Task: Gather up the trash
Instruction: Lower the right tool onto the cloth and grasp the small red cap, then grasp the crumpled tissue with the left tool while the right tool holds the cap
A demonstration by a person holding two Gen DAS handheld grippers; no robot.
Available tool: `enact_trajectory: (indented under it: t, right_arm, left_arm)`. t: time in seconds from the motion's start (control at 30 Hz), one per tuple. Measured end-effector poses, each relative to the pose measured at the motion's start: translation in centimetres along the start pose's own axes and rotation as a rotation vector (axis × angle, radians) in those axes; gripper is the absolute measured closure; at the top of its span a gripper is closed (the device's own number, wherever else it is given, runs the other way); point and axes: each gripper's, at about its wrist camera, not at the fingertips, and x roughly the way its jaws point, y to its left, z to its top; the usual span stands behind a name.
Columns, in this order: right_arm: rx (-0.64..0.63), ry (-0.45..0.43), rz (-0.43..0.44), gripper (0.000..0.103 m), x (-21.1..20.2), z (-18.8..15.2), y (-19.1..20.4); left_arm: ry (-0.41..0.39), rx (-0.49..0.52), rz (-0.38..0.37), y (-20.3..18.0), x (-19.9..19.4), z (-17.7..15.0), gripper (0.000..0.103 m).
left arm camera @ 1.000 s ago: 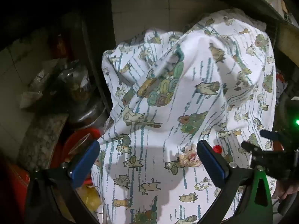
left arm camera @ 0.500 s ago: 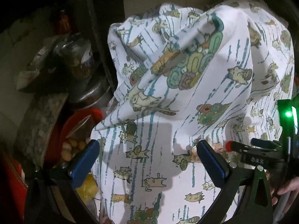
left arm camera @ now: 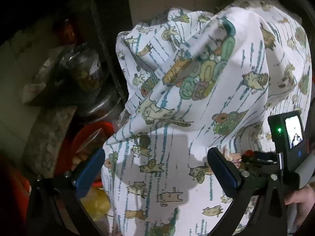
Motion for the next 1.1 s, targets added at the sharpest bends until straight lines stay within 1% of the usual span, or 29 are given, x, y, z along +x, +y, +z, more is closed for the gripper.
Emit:
enact_trajectory:
  t: [0.1,0.17,0.23,0.33,0.37,0.43,0.47,0.5,0.53,0.6,0.67,0.7,0.83,0.87,0.9,0.93,0.97,1.0,1.03,1.07,1.1]
  right_arm:
    - [0.032,0.006,0.050,0.072,-0.4,0.2,-0.6]
    - [0.069,0.011,0.075,0.072,-0.9,0.2,-1.4]
    - [0.109,0.007,0.106,0.072,-1.8,0.2,-2.5]
    - [0.139,-0.005,0.123,0.072,-3.2,0.1,-4.1]
    - [0.138,-0.009,0.114,0.072,-3.6,0.2,-4.5]
    - [0.129,-0.026,0.082,0.072,-4.7,0.0,-5.3]
    - [0.119,-0.036,0.068,0.072,-5.3,0.0,-5.7]
    - [0.110,-0.042,0.056,0.072,-5.7,0.0,-6.1]
    - [0.109,-0.044,0.047,0.072,-5.9,0.0,-6.5]
    - [0.115,-0.042,0.046,0.072,-6.4,0.0,-7.7]
    - [0.119,-0.038,0.045,0.072,-6.7,0.0,-8.8]
    - [0.119,-0.039,0.038,0.072,-6.8,0.1,-9.3]
    - [0.094,-0.048,-0.008,0.072,-7.8,0.1,-12.2]
    - [0.094,-0.048,-0.011,0.072,-8.0,0.1,-12.7]
    - [0.096,-0.047,-0.007,0.072,-8.2,0.2,-13.3]
    - [0.098,-0.047,0.000,0.072,-8.5,0.4,-13.8]
    - [0.098,-0.051,0.003,0.072,-8.9,0.3,-14.4]
    - [0.096,-0.056,0.003,0.072,-9.2,0.2,-14.6]
    - [0.093,-0.063,0.002,0.072,-9.6,0.0,-14.7]
    - [0.092,-0.069,0.001,0.072,-10.0,0.1,-14.9]
    - [0.094,-0.074,0.004,0.072,-10.2,0.0,-14.8]
  left_arm:
    - [0.015,-0.028,-0.023,0.3,0.3,0.1,0.000]
    - [0.023,-0.035,-0.031,0.3,0.7,0.2,0.000]
    - [0.034,-0.040,-0.054,0.1,0.9,0.5,0.000]
    - [0.062,-0.051,-0.154,-0.4,1.4,1.0,0.000]
    - [0.087,-0.069,-0.202,-0.7,1.9,1.1,0.000]
    - [0.127,-0.094,-0.270,-1.3,2.6,1.1,0.000]
    - [0.151,-0.095,-0.312,-2.0,3.1,1.1,0.005]
    - [0.173,-0.083,-0.327,-2.7,3.6,1.1,0.011]
    - [0.193,-0.066,-0.327,-3.4,4.0,1.1,0.013]
    - [0.224,-0.031,-0.304,-5.1,5.1,0.7,0.013]
    - [0.265,-0.020,-0.291,-6.2,6.6,0.3,0.014]
    - [0.282,-0.029,-0.297,-6.5,7.1,-0.1,0.015]
    - [0.323,-0.067,-0.365,-7.4,9.5,-0.8,0.018]
    - [0.346,-0.089,-0.384,-7.5,10.1,-1.2,0.025]
    - [0.372,-0.111,-0.406,-7.5,10.6,-1.5,0.038]
    - [0.409,-0.134,-0.432,-7.6,11.3,-2.1,0.044]
    - [0.432,-0.140,-0.439,-7.8,11.7,-2.5,0.052]
    - [0.444,-0.133,-0.430,-7.9,11.8,-2.7,0.063]
    - [0.439,-0.117,-0.415,-8.1,11.6,-2.7,0.065]
    - [0.406,-0.112,-0.403,-8.1,10.9,-2.6,0.072]
    - [0.384,-0.108,-0.395,-8.1,10.2,-2.4,0.073]
